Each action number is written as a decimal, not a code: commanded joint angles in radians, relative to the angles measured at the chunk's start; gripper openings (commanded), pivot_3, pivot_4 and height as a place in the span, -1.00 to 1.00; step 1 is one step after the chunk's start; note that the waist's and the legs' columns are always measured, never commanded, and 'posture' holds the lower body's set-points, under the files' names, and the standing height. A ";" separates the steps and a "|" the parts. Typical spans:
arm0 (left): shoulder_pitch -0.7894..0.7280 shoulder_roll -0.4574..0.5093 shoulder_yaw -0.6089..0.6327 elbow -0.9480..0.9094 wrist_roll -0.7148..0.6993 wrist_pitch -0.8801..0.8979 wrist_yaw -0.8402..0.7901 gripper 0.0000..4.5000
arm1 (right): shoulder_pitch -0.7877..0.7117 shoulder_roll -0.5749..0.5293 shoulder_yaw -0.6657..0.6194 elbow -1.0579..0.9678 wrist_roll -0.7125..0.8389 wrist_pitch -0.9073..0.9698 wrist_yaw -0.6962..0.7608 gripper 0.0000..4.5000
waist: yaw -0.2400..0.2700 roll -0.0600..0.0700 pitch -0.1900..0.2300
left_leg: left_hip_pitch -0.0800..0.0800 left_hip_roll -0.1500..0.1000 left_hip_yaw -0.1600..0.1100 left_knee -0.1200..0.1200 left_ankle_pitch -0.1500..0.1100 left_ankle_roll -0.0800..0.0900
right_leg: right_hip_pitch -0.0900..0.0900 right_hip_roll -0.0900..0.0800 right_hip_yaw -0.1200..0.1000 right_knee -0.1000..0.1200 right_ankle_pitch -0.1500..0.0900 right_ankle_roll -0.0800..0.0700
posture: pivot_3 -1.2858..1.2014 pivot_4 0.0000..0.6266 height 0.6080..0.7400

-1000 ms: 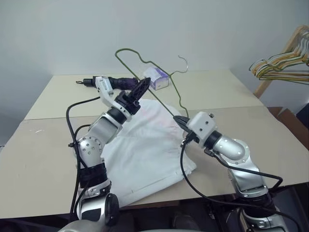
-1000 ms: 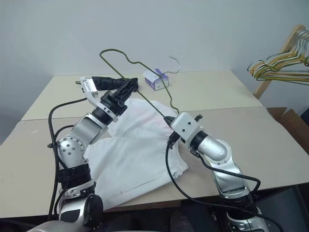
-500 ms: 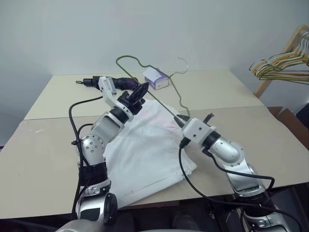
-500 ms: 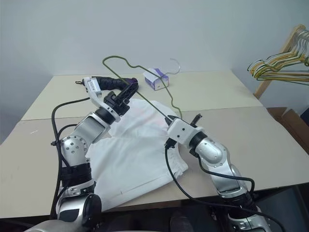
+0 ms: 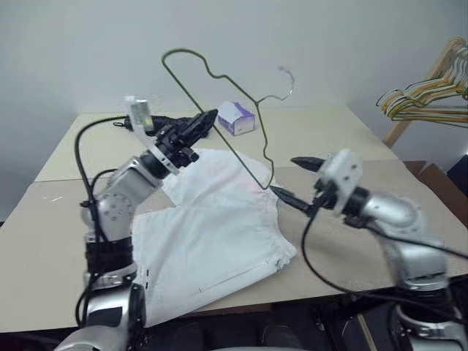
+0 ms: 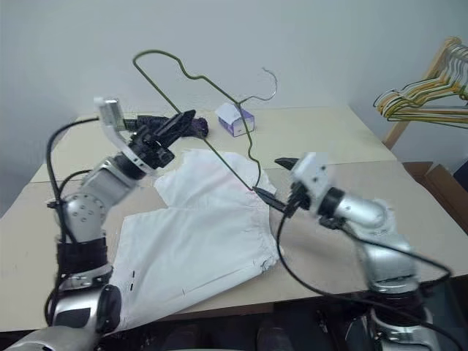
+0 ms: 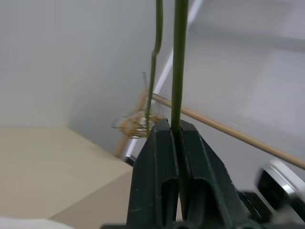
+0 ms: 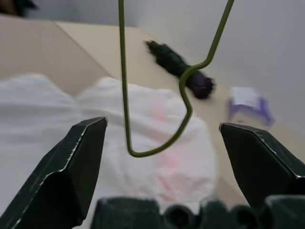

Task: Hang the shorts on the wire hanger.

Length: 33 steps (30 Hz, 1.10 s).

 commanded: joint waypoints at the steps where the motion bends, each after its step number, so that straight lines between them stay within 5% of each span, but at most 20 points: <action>1: -0.051 0.103 0.034 0.034 -0.099 0.044 -0.314 -1.00 | -0.100 -0.127 -0.084 0.122 0.294 0.261 0.204 0.98 | -0.008 0.000 0.000 | 0.000 0.000 0.000 0.000 0.000 0.000 | 0.000 0.000 -0.001 0.000 0.000 0.000 | -0.02 -1.00 1.00; 7: -0.109 0.156 0.036 0.116 -0.103 0.041 -0.491 -1.00 | -0.192 -0.219 0.081 0.270 0.300 0.329 0.391 0.98 | -0.013 0.000 0.000 | 0.000 0.002 0.000 -0.001 0.000 0.000 | 0.000 0.001 -0.001 -0.005 0.000 -0.001 | -0.01 -1.00 1.00; 18: -0.077 0.091 0.018 0.072 -0.033 -0.028 -0.471 -1.00 | -0.305 -0.061 0.162 0.231 0.297 0.372 0.233 0.98 | 0.000 0.000 0.000 | -0.006 0.001 -0.003 -0.001 0.000 0.000 | -0.003 0.001 -0.001 -0.006 0.001 0.001 | 0.00 -1.00 1.00; 33: -0.061 0.059 0.016 0.068 -0.007 -0.068 -0.462 -1.00 | -0.302 -0.057 0.197 0.191 0.285 0.376 0.202 0.91 | 0.013 0.000 0.000 | -0.009 0.001 -0.002 0.000 0.000 0.000 | -0.006 0.001 -0.001 -0.005 0.001 0.001 | -0.01 -1.00 1.00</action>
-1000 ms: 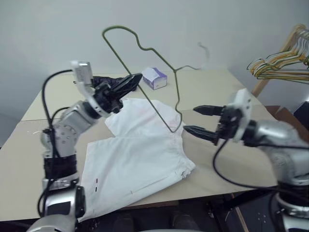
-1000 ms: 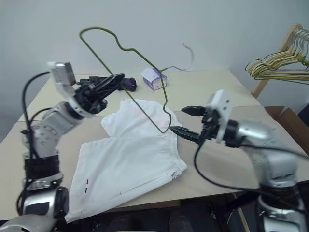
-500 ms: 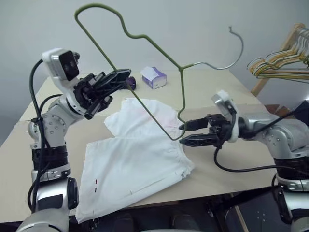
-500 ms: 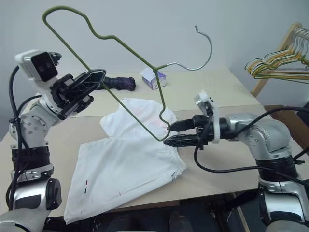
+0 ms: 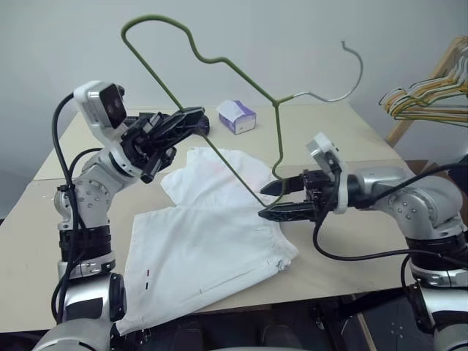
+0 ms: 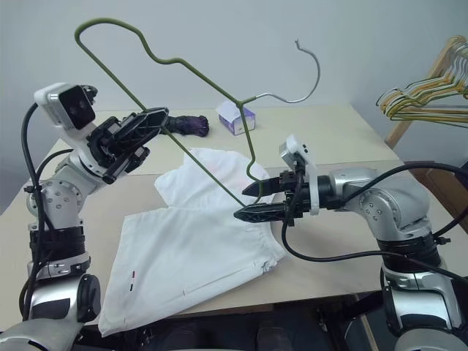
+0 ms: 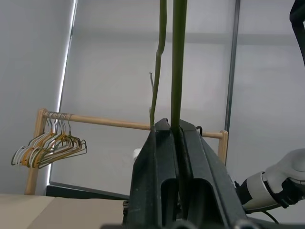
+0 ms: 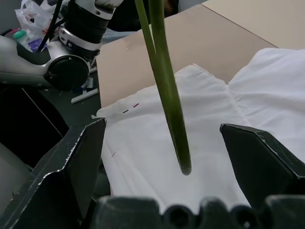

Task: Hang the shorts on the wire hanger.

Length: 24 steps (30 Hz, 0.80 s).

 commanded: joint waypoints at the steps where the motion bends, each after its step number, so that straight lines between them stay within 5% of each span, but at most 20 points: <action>1: -0.005 0.002 0.001 -0.026 0.005 -0.020 -0.010 -1.00 | -0.016 -0.002 -0.004 -0.013 0.003 0.001 -0.001 0.81 | 0.000 0.000 0.000 | 0.000 0.000 0.000 0.000 0.000 0.000 | 0.000 0.000 0.000 0.000 0.000 0.000 | -0.01 -1.00 1.00; 13: 0.009 -0.004 -0.001 -0.029 0.010 -0.029 -0.014 -1.00 | -0.025 0.011 0.014 0.016 -0.025 -0.020 -0.011 -1.00 | -0.001 0.000 0.000 | 0.000 0.000 0.000 0.000 0.000 0.000 | 0.000 0.000 0.000 0.000 0.000 0.000 | -0.01 -1.00 1.00; 20: 0.016 -0.011 -0.024 -0.014 0.057 -0.057 -0.017 -1.00 | -0.026 0.028 0.016 0.017 -0.044 -0.036 -0.019 -1.00 | 0.002 0.000 0.000 | 0.000 0.000 0.000 0.000 0.000 0.000 | 0.000 0.000 0.000 0.000 0.000 0.000 | -0.01 -1.00 1.00; 24: 0.027 -0.003 -0.041 -0.002 0.076 -0.022 0.026 -0.50 | -0.028 0.039 -0.025 0.021 -0.020 -0.021 -0.037 -1.00 | 0.000 0.000 0.000 | 0.000 0.000 0.000 0.000 0.000 0.000 | 0.000 0.000 0.000 0.000 0.000 0.000 | -0.02 -1.00 1.00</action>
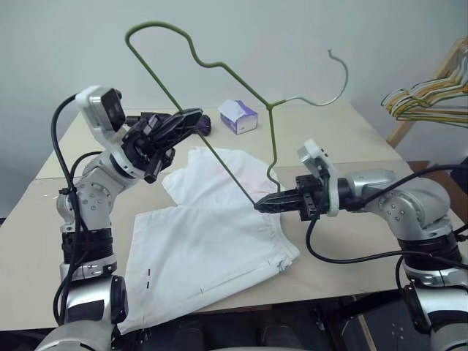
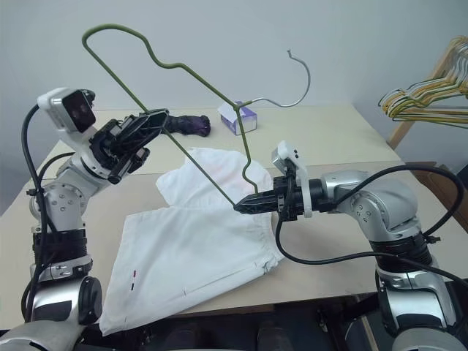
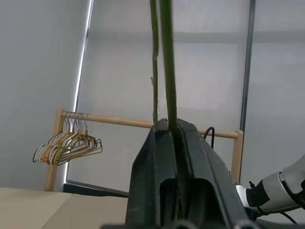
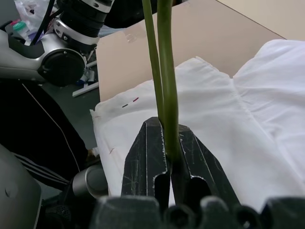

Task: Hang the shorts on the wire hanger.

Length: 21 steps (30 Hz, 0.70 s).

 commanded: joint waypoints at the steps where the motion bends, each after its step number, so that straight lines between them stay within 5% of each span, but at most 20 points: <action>1: 0.014 0.012 -0.045 -0.016 0.044 0.014 0.020 -0.37 | -0.025 0.012 -0.086 0.012 0.034 0.004 -0.042 -1.00 | -0.001 0.000 0.000 | 0.000 0.000 0.000 0.000 0.000 0.000 | 0.000 0.000 0.000 0.000 0.000 0.000 | -0.03 -1.00 1.00; 10: 0.164 0.069 -0.115 0.047 0.241 -0.017 0.081 0.99 | 0.038 -0.006 -0.268 0.008 0.144 0.123 -0.191 -1.00 | -0.030 0.000 0.000 | 0.000 0.000 0.000 0.000 0.000 0.000 | 0.000 0.000 0.000 0.000 0.000 0.000 | -0.10 -1.00 1.00; 16: 0.204 0.164 -0.269 0.003 0.482 -0.139 0.057 0.99 | 0.249 -0.192 -0.335 -0.027 0.184 0.257 -0.172 -1.00 | -0.040 0.000 0.000 | -0.005 -0.001 0.000 0.000 0.000 0.000 | -0.004 -0.001 -0.001 0.000 0.000 0.000 | -0.10 -1.00 1.00; 21: 0.234 0.225 -0.326 -0.067 0.530 -0.186 -0.031 0.99 | 0.454 -0.365 -0.355 0.004 0.188 0.295 -0.067 -1.00 | -0.056 0.000 0.000 | -0.005 0.000 0.000 0.000 0.000 0.001 | -0.006 -0.001 0.001 0.000 0.000 0.000 | -0.09 -1.00 1.00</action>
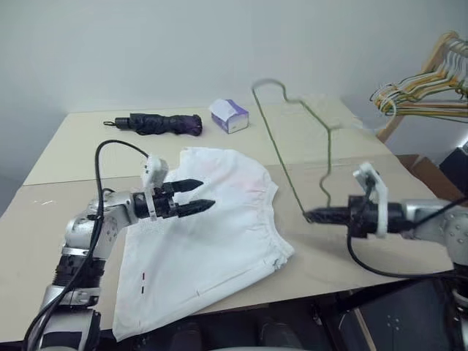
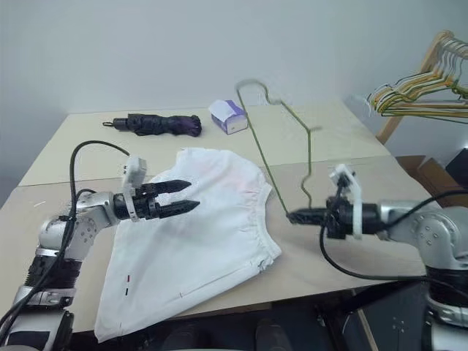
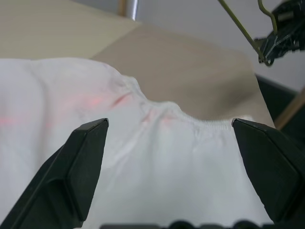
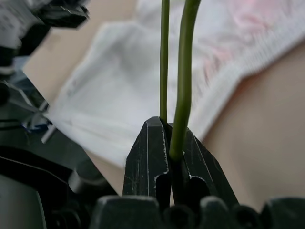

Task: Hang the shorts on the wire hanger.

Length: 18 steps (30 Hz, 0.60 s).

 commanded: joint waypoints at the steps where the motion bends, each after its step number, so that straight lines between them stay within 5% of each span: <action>1: 0.009 0.039 -0.010 -0.085 0.013 -0.032 -0.052 0.99 | 0.058 -0.108 -0.023 0.057 0.044 0.072 0.123 -1.00 | -0.006 0.000 0.000 | 0.000 0.000 0.000 0.000 0.000 0.000 | 0.000 0.000 0.001 0.000 0.000 0.000 | -0.08 -1.00 1.00; 6: 0.033 0.070 -0.013 -0.140 0.024 -0.025 -0.066 0.99 | 0.115 -0.214 0.113 0.212 0.017 0.082 0.336 -1.00 | -0.020 0.000 0.000 | 0.006 0.001 -0.001 0.000 0.000 0.001 | 0.006 0.000 0.001 0.000 0.000 0.001 | -0.06 -1.00 1.00; 18: 0.088 0.104 -0.006 -0.251 0.025 0.002 -0.051 0.99 | -0.027 -0.164 0.375 0.392 -0.144 0.038 0.434 -1.00 | 0.000 0.002 0.001 | 0.012 0.001 -0.002 0.000 0.000 0.001 | 0.010 0.000 0.003 0.000 -0.003 0.008 | -0.01 -1.00 1.00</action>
